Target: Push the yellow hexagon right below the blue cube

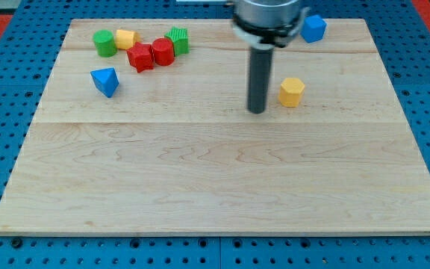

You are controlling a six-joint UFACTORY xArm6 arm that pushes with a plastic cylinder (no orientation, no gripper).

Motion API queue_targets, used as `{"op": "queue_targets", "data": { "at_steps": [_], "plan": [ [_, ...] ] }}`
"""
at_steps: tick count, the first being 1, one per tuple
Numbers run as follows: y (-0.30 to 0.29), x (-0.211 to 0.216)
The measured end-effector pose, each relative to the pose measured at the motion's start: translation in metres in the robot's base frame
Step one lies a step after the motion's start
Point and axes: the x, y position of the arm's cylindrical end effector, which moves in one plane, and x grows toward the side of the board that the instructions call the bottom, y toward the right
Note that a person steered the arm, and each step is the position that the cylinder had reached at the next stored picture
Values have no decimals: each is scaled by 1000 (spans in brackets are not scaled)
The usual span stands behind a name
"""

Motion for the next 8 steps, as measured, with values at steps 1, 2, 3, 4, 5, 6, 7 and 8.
{"op": "queue_targets", "data": {
  "at_steps": [1, 2, 3, 4, 5, 6, 7, 8],
  "plan": [
    [77, -46],
    [115, -8],
    [127, -15],
    [115, -67],
    [128, -78],
    [149, -54],
    [141, -91],
    [124, -110]
  ]
}}
